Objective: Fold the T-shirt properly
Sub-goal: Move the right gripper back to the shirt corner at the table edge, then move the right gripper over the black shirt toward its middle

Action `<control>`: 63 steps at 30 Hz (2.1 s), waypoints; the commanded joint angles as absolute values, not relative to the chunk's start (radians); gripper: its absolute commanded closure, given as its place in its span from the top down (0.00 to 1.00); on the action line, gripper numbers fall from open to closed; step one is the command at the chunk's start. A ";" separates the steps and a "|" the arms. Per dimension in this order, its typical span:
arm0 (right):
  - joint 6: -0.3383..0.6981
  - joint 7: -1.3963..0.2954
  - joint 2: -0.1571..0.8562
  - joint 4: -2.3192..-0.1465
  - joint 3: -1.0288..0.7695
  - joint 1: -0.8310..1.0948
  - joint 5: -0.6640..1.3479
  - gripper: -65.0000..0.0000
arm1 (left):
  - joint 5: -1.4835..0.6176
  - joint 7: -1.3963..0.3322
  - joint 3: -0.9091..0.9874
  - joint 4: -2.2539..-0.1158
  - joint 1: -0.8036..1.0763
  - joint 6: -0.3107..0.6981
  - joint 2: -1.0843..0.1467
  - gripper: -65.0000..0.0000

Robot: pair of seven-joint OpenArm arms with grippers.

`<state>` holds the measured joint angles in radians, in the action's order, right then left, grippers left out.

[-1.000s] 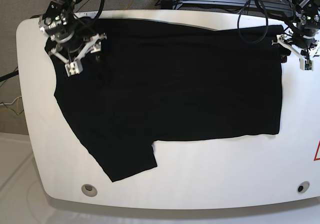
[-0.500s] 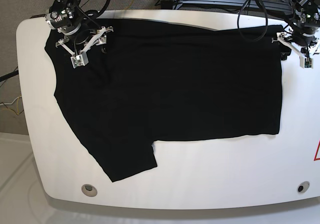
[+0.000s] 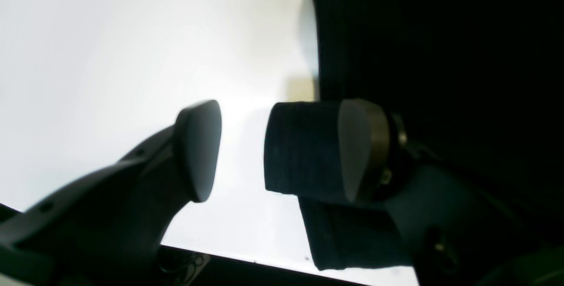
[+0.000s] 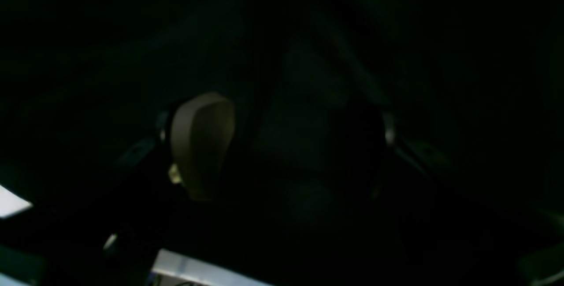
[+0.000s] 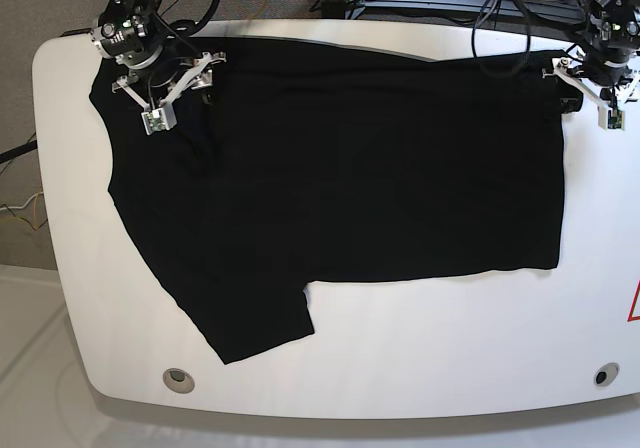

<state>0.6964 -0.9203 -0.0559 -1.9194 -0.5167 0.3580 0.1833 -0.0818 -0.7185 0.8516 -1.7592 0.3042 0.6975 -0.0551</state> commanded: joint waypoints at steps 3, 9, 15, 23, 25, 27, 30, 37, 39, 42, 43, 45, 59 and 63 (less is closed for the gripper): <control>0.698 -0.905 -0.071 -1.891 -0.516 0.351 0.194 0.63 | -0.096 -0.704 0.855 -1.781 0.302 0.698 -0.068 0.60; 0.698 -0.905 -0.077 -1.870 -0.516 0.343 0.189 0.56 | -0.096 -0.704 0.857 -1.781 0.302 0.698 -0.068 0.60; 0.698 -0.905 -0.077 -1.867 -0.516 0.335 0.189 0.21 | -0.096 -0.704 0.857 -1.781 0.302 0.698 -0.070 0.60; 0.698 -0.905 -0.076 -1.871 -0.487 0.309 0.189 0.05 | -0.096 -0.704 0.857 -1.781 0.302 0.698 -0.070 0.60; 0.698 -0.905 -0.076 -1.883 -0.475 0.306 0.189 0.05 | -0.096 -0.704 0.857 -1.781 0.302 0.698 -0.070 0.60; 0.698 -0.905 -0.076 -1.900 -0.464 0.306 0.188 0.05 | -0.096 -0.704 0.857 -1.781 0.302 0.698 -0.070 0.60; 0.698 -0.905 -0.077 -1.923 -0.443 0.303 0.188 0.05 | -0.096 -0.704 0.857 -1.781 0.302 0.698 -0.070 0.60; 0.698 -0.908 -0.077 -1.940 -0.389 0.266 0.188 0.05 | -0.096 -0.704 0.858 -1.781 0.303 0.698 -0.070 0.60; 0.698 -0.908 -0.079 -1.940 -0.372 0.254 0.191 0.05 | -0.096 -0.704 0.858 -1.781 0.303 0.698 -0.070 0.60; 0.698 -0.908 -0.079 -1.939 -0.340 0.243 0.193 0.05 | -0.096 -0.704 0.858 -1.781 0.303 0.698 -0.070 0.60; 0.698 -0.908 -0.079 -1.939 -0.326 0.236 0.193 0.05 | -0.094 -0.704 0.858 -1.781 0.303 0.698 -0.070 0.60; 0.698 -0.908 -0.079 -1.939 -0.309 0.223 0.193 0.05 | -0.094 -0.704 0.858 -1.781 0.303 0.698 -0.070 0.60; 0.644 -0.908 -0.079 -1.900 -0.209 0.108 0.194 0.05 | -0.097 -0.704 0.860 -1.781 0.317 0.698 -0.070 0.60; 0.634 -0.908 -0.079 -1.856 -0.206 0.071 0.194 0.05 | -0.097 -0.704 0.860 -1.781 0.317 0.698 -0.070 0.60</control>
<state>0.6407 -0.9283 -0.0803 -1.8729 -0.2062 0.1059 0.1795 -0.0822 -0.7185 0.8547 -1.7592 0.3210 0.6991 -0.0555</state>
